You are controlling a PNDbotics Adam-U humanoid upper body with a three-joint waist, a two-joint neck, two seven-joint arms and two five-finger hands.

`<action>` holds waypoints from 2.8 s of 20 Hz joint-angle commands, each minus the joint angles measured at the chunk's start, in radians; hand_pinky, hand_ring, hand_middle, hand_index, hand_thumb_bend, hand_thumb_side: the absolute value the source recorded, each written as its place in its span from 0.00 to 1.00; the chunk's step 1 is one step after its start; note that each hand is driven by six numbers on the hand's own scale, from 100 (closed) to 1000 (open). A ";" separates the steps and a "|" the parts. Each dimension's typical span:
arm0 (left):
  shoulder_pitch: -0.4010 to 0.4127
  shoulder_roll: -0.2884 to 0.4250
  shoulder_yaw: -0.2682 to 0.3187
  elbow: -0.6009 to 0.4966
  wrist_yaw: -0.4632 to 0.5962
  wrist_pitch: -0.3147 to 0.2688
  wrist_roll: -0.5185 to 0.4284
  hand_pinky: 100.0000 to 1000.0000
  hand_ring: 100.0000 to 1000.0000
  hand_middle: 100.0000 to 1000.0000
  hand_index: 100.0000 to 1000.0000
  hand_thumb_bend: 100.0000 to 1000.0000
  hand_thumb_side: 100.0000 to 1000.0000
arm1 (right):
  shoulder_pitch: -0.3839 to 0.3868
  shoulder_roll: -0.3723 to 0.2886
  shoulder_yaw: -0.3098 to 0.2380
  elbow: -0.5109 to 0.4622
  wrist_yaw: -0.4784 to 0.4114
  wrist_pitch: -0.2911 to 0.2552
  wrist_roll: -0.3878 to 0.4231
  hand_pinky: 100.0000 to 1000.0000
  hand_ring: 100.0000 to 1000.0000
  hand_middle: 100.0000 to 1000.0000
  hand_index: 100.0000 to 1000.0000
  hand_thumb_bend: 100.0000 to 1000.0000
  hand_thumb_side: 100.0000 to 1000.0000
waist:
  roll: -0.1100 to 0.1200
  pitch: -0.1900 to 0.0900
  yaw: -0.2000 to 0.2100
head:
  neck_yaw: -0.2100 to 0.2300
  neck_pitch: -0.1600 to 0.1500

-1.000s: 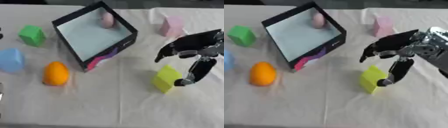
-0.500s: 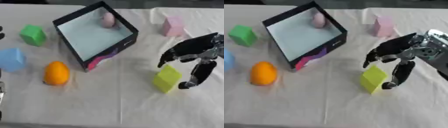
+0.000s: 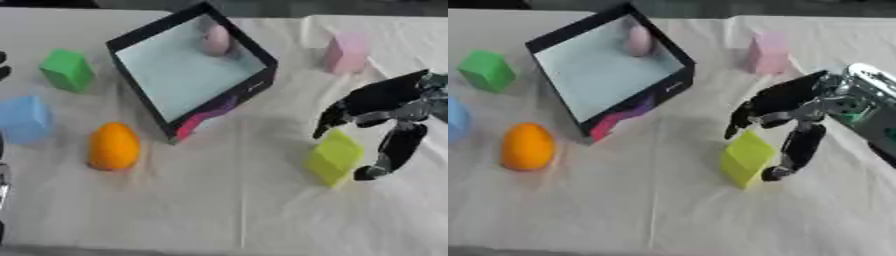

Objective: Pick up objects on the table and place them in the box.

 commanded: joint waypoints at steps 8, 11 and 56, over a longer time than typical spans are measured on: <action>-0.016 0.017 -0.001 -0.017 0.005 0.000 -0.011 0.80 0.75 0.78 0.78 0.06 0.70 | 0.012 0.052 -0.003 0.104 0.092 -0.022 -0.125 0.77 0.72 0.68 0.81 0.37 0.15 | -0.002 -0.008 0.005 | -0.006 -0.021; -0.015 0.017 0.001 -0.017 0.006 -0.001 -0.009 0.80 0.75 0.78 0.78 0.06 0.70 | 0.017 0.053 -0.013 0.105 0.103 0.013 -0.240 0.66 0.55 0.50 0.61 0.35 0.00 | -0.002 -0.010 0.006 | -0.008 -0.020; -0.082 -0.023 0.011 -0.040 -0.009 -0.036 0.106 0.84 0.79 0.79 0.78 0.11 0.64 | -0.534 0.639 -0.234 0.787 0.472 -0.028 -0.267 0.75 0.63 0.57 0.68 0.29 0.10 | -0.009 -0.005 0.087 | -0.085 -0.018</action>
